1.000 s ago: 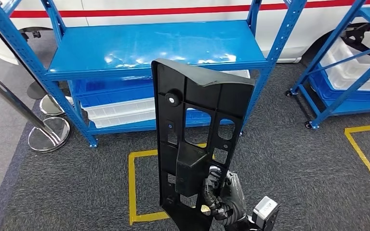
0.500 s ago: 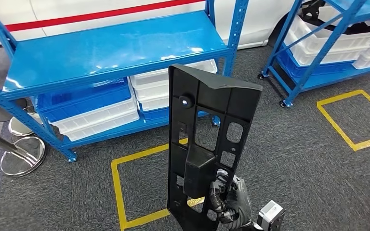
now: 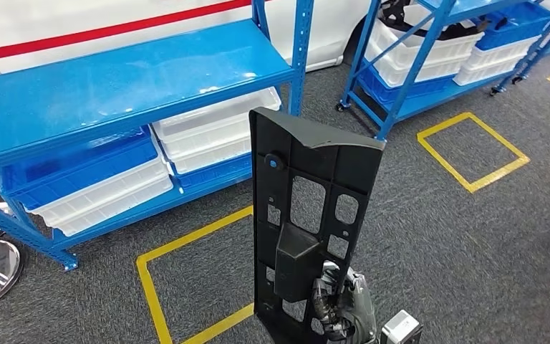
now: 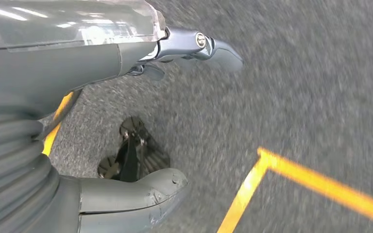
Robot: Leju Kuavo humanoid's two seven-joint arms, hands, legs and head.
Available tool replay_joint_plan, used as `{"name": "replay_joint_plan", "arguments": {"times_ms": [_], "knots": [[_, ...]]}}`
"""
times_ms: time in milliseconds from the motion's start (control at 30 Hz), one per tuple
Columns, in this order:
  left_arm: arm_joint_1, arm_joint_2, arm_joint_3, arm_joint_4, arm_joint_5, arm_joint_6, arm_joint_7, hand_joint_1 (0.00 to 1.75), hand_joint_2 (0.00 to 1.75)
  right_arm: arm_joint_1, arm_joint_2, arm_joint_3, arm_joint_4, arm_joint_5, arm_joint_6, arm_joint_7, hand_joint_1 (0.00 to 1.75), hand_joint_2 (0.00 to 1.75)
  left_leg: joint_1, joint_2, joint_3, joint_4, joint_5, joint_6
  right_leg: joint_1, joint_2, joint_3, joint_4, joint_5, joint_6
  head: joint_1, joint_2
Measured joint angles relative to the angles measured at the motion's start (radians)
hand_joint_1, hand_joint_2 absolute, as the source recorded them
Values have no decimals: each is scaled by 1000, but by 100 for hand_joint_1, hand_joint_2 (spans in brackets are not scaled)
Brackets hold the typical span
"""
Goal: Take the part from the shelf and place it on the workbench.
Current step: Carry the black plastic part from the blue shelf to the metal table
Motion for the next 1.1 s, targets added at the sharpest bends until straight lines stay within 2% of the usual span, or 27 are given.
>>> {"name": "replay_joint_plan", "arguments": {"times_ms": [33, 67, 100, 133, 167, 200, 267, 300, 367, 400, 467, 500, 567, 600, 633, 667, 733, 767, 800, 833, 867, 900, 933, 967, 1033, 1067, 1100], "knots": [[2, 0, -3, -1, -2, -1, 0, 0, 175, 1, 0, -2, 1, 0, -2, 0, 175, 175, -1, 15, -3, 1, 0, 1, -3, -14, -25, 61, -34, 3, 0, 0], [5, 0, -6, -1, -5, -2, 0, 0, 175, 4, 0, -4, 2, -1, -3, -1, 175, 175, -2, 31, -5, 2, 0, 1, -5, -20, -43, 111, -54, 5, 0, 0], [6, 0, -8, -1, -7, -3, 0, 0, 175, 8, 0, -7, 2, -2, -4, -2, 175, 175, -3, 47, -6, 2, 0, 1, -7, -24, -46, 131, -58, 6, 0, 0], [7, 0, -10, -1, -9, -3, 0, 0, 175, 12, 0, -9, 2, -3, -5, -4, 175, 175, -3, 61, -6, 2, -1, 0, -9, -28, -29, 112, -43, 7, 0, 0], [7, 0, -11, -1, -11, -2, 1, 0, 175, 17, -1, -12, 2, -5, -7, -10, 175, 175, -3, 75, -4, 2, -2, -2, -9, -38, 8, 57, -15, 6, 0, 0], [7, 0, -13, -1, -13, -2, 2, 0, 175, 22, -2, -13, 2, -6, -11, -20, 175, 175, -3, 87, -1, 2, -3, -5, -8, -58, 51, -14, 6, 3, 0, 0], [8, 0, -15, -2, -16, 0, 6, 0, 175, 33, -5, -13, 2, -9, -23, -45, 175, 175, -7, 104, 5, 3, -7, -13, 0, -89, 110, -116, 31, -7, 0, 0], [9, 0, -15, -4, -16, 1, 8, 0, 175, 37, -8, -13, 2, -12, -27, -54, 175, 175, -9, 112, 7, 3, -8, -18, 4, -93, 116, -131, 29, -13, 0, 0], [9, 1, -19, -8, -17, 1, 12, 0, 175, 45, -13, -13, 2, -15, -35, -63, 175, 175, -10, 127, 12, 2, -10, -29, 6, -72, 112, -132, 34, -24, 0, 0], [9, 1, -22, -11, -18, -1, 15, 0, 175, 48, -15, -13, 2, -17, -41, -63, 175, 175, -9, 119, 11, 8, -17, -34, 4, -63, 111, -136, 37, -31, 0, 0], [10, 1, -27, -16, -26, -13, 17, 0, 175, 46, -18, -12, 2, -20, -54, -61, 175, 175, -5, 76, -10, 61, -60, -41, -1, -46, 110, -143, 45, -46, 0, 0], [9, 1, -25, -17, -36, -22, 17, 0, 175, 42, -18, -12, 2, -22, -59, -59, 175, 175, -3, 47, -37, 121, -95, -43, -1, -37, 107, -143, 48, -51, 0, 0], [5, 1, -12, -17, -64, -41, 10, 0, 175, 32, -19, -11, 2, -23, -67, -53, 175, 175, -3, 23, -97, 251, -149, -44, 2, -14, 100, -140, 52, -57, 0, 0], [1, 1, -1, -16, -80, -49, 4, 0, 175, 30, -20, -10, 2, -23, -70, -50, 175, 175, -3, 19, -115, 287, -152, -44, 5, 0, 98, -138, 53, -58, 0, 0], [-3, 1, 9, -15, -94, -57, -2, 0, 175, 28, -20, -10, 2, -22, -74, -47, 175, 175, -3, 18, -113, 279, -133, -41, 6, 13, 97, -136, 53, -58, 0, 0], [-8, 1, 19, -15, -106, -63, -8, 0, 175, 27, -21, -10, 2, -22, -79, -44, 175, 175, -3, 11, -92, 231, -97, -37, 8, 27, 97, -133, 53, -58, 0, 0], [-18, 2, 38, -13, -122, -74, -19, 0, 175, 24, -22, -10, 2, -21, -84, -40, 175, 175, -3, -29, -35, 98, -30, -24, 10, 51, 95, -128, 54, -56, 0, 0], [-22, 2, 48, -12, -127, -77, -23, 0, 175, 22, -23, -10, 1, -20, -84, -39, 175, 175, -4, -51, -15, 49, -14, -20, 9, 63, 92, -125, 55, -52, 0, 0], [-26, 2, 55, -10, -129, -78, -25, 0, 175, 20, -23, -9, 1, -19, -84, -39, 175, 175, -5, -66, -7, 25, -11, -17, 7, 74, 87, -123, 57, -46, 0, 0], [-28, 3, 61, -9, -131, -79, -26, 0, 175, 19, -24, -9, 1, -19, -84, -39, 175, 175, -7, -68, -5, 18, -13, -16, 3, 86, 82, -123, 60, -38, 0, 0], [-31, 3, 65, -8, -131, -80, -27, 0, 175, 19, -25, -9, 1, -19, -84, -39, 175, 175, -8, -58, -3, 11, -10, -15, 0, 99, 77, -124, 65, -30, 0, 0], [-34, 2, 67, -8, -131, -81, -27, 0, 175, 20, -25, -9, 1, -19, -84, -39, 175, 175, -7, -45, -1, 5, -5, -12, -1, 98, 74, -122, 66, -24, 0, 0], [-37, 2, 69, -7, -132, -81, -27, 0, 175, 21, -26, -9, 0, -19, -84, -39, 175, 175, -4, -32, 2, -2, 1, -7, 1, 80, 67, -112, 58, -19, 0, 0], [-38, 2, 70, -7, -132, -81, -28, 0, 175, 20, -27, -9, 0, -19, -84, -39, 175, 175, -2, -17, 4, -9, 7, -3, 3, 52, 53, -83, 38, -14, 0, 0], [-37, 1, 74, -6, -132, -82, -28, 0, 175, 17, -28, -9, -1, -19, -84, -39, 175, 175, -2, 12, 4, -13, 11, 2, 1, -6, -1, 28, -28, -6, 0, 0], [-37, 1, 77, -5, -132, -82, -27, 0, 175, 16, -29, -9, -1, -19, -84, -39, 175, 175, -2, 28, 3, -12, 10, 1, -3, -17, -32, 92, -55, -1, 0, 0], [-38, 1, 80, -4, -132, -82, -27, 0, 175, 16, -30, -9, -1, -19, -84, -39, 175, 175, -3, 43, 2, -11, 9, 0, -8, -21, -51, 133, -65, 4, 0, 0]]}}
